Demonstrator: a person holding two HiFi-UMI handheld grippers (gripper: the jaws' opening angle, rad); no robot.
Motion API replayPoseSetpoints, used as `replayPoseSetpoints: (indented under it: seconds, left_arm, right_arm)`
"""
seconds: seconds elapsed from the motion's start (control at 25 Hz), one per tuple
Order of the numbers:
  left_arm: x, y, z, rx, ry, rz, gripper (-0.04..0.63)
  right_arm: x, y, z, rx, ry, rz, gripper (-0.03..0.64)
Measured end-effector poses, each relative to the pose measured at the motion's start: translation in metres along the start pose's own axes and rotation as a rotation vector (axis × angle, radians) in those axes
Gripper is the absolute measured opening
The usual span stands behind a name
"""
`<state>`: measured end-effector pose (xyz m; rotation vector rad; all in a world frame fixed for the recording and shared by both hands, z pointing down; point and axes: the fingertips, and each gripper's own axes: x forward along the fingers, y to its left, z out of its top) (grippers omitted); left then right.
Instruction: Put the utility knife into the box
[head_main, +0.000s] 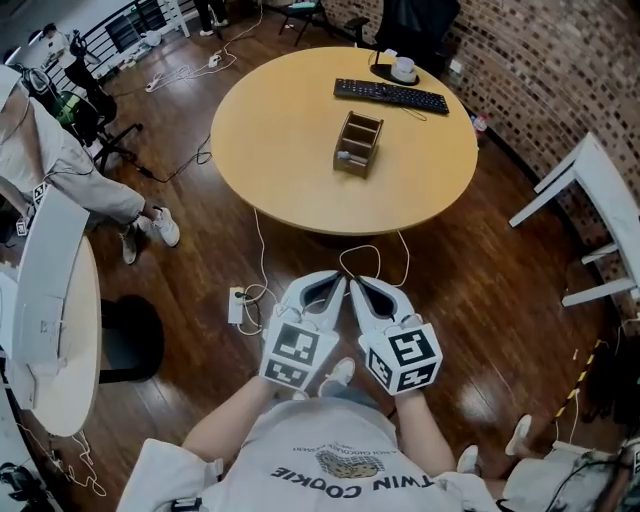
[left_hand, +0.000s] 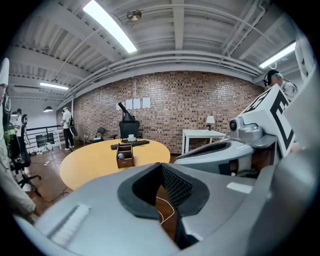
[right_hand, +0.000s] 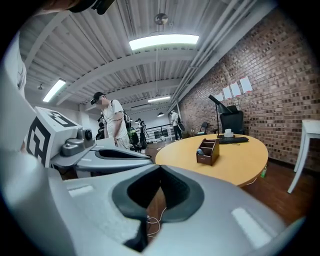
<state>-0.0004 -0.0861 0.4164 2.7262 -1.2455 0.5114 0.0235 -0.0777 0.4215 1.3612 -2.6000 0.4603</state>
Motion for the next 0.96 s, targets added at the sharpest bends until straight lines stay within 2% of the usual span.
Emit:
replayPoseSetpoints:
  seconds: [0.44,0.96]
  left_arm:
    - [-0.083,-0.016,-0.01,-0.026,-0.049,-0.041,0.008]
    - [-0.143,-0.047,-0.025,-0.022,-0.083,-0.081,0.006]
  right_arm:
    - [-0.037,0.075,-0.005,0.011,-0.029,-0.072,0.002]
    - [-0.079,0.128,-0.021,0.007,-0.042,-0.132,0.002]
